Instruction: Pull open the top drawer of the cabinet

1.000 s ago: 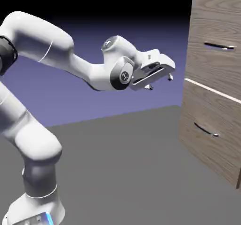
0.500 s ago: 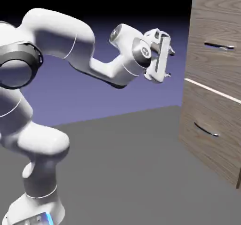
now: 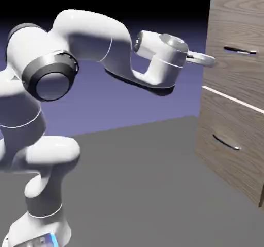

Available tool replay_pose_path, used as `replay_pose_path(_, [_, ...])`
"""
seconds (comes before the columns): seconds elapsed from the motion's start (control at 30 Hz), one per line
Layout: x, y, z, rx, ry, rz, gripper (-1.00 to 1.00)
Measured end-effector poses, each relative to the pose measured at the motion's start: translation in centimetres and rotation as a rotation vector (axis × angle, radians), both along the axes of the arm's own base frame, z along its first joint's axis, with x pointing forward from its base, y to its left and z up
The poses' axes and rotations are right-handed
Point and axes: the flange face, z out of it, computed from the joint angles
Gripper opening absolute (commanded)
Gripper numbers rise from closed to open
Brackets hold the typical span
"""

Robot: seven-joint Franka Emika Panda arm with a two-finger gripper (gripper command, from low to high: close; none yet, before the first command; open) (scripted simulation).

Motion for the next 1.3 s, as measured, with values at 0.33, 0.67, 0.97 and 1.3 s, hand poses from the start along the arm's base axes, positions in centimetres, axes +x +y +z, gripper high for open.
replay_pose_path(0.33, [4.3,-0.7,0.0,-0.830,-0.169,0.123,0.00])
replay_pose_path(0.67, [7.9,-1.3,1.0,-1.260,-0.254,0.140,0.00])
replay_pose_path(0.97, [10.7,-1.1,0.4,-1.265,-0.245,0.146,-1.00])
replay_pose_path(1.3, [5.3,-1.1,0.4,-1.265,-0.245,0.146,-1.00])
